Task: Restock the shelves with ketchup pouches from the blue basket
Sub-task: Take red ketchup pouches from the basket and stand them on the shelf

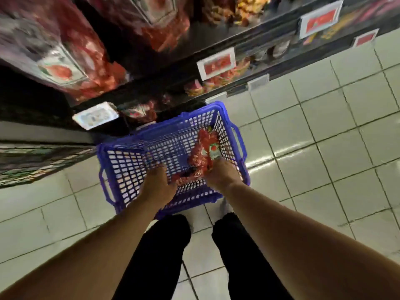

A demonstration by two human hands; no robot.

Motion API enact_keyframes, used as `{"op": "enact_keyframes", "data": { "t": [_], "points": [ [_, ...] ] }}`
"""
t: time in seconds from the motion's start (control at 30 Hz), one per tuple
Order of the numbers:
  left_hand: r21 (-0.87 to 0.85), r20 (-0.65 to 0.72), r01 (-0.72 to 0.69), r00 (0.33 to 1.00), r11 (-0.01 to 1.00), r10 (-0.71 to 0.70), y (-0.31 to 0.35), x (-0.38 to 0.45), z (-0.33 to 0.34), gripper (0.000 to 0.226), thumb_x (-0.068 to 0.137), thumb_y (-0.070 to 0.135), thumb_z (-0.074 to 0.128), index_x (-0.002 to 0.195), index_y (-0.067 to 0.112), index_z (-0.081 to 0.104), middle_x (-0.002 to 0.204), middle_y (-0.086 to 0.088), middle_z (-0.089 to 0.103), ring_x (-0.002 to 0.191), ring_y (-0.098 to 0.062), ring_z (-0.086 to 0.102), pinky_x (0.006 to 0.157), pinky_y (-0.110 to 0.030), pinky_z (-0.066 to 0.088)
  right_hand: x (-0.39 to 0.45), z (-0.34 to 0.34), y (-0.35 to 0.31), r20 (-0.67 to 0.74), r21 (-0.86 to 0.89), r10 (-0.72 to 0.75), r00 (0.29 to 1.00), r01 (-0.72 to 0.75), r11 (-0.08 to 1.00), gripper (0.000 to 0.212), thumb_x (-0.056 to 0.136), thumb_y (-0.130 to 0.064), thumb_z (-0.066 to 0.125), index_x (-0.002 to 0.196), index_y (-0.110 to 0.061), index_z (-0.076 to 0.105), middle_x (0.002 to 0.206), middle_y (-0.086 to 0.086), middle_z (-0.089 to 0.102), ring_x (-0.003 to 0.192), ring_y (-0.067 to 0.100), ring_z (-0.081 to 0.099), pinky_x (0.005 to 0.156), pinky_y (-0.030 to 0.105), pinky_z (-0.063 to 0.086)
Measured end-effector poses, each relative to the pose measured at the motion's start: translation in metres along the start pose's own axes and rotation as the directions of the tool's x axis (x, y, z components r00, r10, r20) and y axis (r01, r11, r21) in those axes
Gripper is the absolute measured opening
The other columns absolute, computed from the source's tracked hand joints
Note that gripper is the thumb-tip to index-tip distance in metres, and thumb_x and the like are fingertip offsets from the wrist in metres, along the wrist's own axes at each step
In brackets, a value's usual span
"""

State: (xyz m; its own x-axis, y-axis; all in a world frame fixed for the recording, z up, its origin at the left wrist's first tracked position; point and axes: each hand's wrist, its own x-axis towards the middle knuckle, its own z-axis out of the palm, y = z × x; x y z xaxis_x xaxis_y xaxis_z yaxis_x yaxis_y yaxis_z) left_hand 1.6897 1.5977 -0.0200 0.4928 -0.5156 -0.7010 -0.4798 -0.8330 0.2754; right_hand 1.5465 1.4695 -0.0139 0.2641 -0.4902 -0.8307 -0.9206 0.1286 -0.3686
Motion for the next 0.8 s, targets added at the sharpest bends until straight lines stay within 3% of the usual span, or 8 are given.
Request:
{"op": "enact_keyframes", "data": {
  "t": [0.13,0.23,0.33,0.4,0.5,0.6,0.7,0.8],
  "points": [
    [0.017,0.025,-0.026,0.999,1.0,0.026,-0.015,0.104,0.081,0.065,0.083,0.023,0.075,0.139,0.008,0.046,0.135,-0.022,0.057,0.124,-0.039,0.054,0.102,-0.039,0.041,0.111,0.061,0.026,-0.086,-0.039,0.05,0.995,-0.053,0.998,0.045,0.092,-0.036,0.059,0.126,-0.007,0.059,0.125,0.021,0.063,0.118,0.039,0.06,0.098,0.044,0.05],
    [-0.063,0.099,-0.093,0.99,0.994,0.099,-0.025,0.169,0.135,0.064,0.085,0.027,0.074,0.139,0.013,0.044,0.132,-0.015,0.061,0.12,-0.034,0.059,0.099,-0.039,0.046,0.191,0.094,0.041,-0.127,-0.228,-0.058,0.99,0.028,0.973,0.078,0.09,-0.042,0.063,0.152,-0.013,0.026,0.154,0.019,0.033,0.137,0.041,0.038,0.108,0.053,0.042],
    [-0.033,0.059,-0.161,0.985,0.986,0.163,-0.027,0.223,0.176,0.079,0.079,0.048,0.076,0.142,0.013,0.043,0.14,-0.013,0.056,0.128,-0.034,0.053,0.104,-0.039,0.042,0.261,0.105,0.044,-0.088,-0.681,-0.376,0.923,0.219,0.699,0.07,0.099,-0.029,0.044,0.159,-0.016,0.01,0.166,0.017,0.007,0.152,0.041,0.007,0.118,0.056,0.021],
    [0.199,0.122,-0.179,0.98,0.964,0.156,-0.019,0.246,0.199,0.103,0.072,0.077,0.051,0.152,0.014,0.031,0.151,-0.015,0.042,0.137,-0.035,0.043,0.113,-0.046,0.035,0.289,0.105,0.046,0.006,-0.831,-0.423,0.906,0.24,0.502,0.059,0.104,-0.028,0.03,0.159,-0.016,0.014,0.166,0.016,0.007,0.153,0.041,0.001,0.12,0.058,0.01],
    [0.468,0.088,-0.223,0.975,0.855,0.205,-0.008,0.261,0.224,0.102,0.074,0.074,0.025,0.156,0.013,0.02,0.155,-0.015,0.034,0.137,-0.035,0.036,0.115,-0.052,0.027,0.301,0.11,0.046,0.063,-0.915,-0.381,0.922,0.206,0.348,0.058,0.104,-0.035,0.034,0.158,-0.018,0.018,0.163,0.017,0.017,0.15,0.045,0.011,0.116,0.059,0.019],
    [0.436,-0.008,-0.191,0.976,0.88,0.216,-0.01,0.267,0.234,0.093,0.077,0.063,0.021,0.155,0.012,0.023,0.154,-0.014,0.036,0.134,-0.033,0.039,0.111,-0.049,0.033,0.303,0.104,0.027,0.08,-0.915,-0.321,0.944,0.197,0.353,0.073,0.091,-0.036,0.066,0.152,-0.021,0.029,0.153,0.011,0.032,0.14,0.039,0.03,0.102,0.05,0.042],
    [0.301,-0.023,-0.095,0.994,0.949,0.107,-0.014,0.263,0.231,0.076,0.084,0.062,0.05,0.147,0.022,0.034,0.142,-0.007,0.051,0.127,-0.026,0.052,0.102,-0.043,0.045,0.295,0.094,0.016,0.092,-0.907,-0.3,0.949,0.204,0.367,0.062,0.088,-0.026,0.072,0.143,-0.014,0.046,0.139,0.007,0.048,0.125,0.03,0.043,0.088,0.043,0.054],
    [0.209,-0.008,-0.015,1.0,0.978,0.017,-0.023,0.254,0.207,0.065,0.087,0.058,0.065,0.137,0.025,0.041,0.128,-0.008,0.063,0.115,-0.031,0.063,0.09,-0.041,0.05,0.276,0.085,0.02,0.127,-0.913,-0.26,0.957,0.215,0.348,0.038,0.098,-0.011,0.056,0.135,-0.008,0.054,0.133,0.01,0.059,0.12,0.03,0.056,0.082,0.039,0.053]
  ]
}}
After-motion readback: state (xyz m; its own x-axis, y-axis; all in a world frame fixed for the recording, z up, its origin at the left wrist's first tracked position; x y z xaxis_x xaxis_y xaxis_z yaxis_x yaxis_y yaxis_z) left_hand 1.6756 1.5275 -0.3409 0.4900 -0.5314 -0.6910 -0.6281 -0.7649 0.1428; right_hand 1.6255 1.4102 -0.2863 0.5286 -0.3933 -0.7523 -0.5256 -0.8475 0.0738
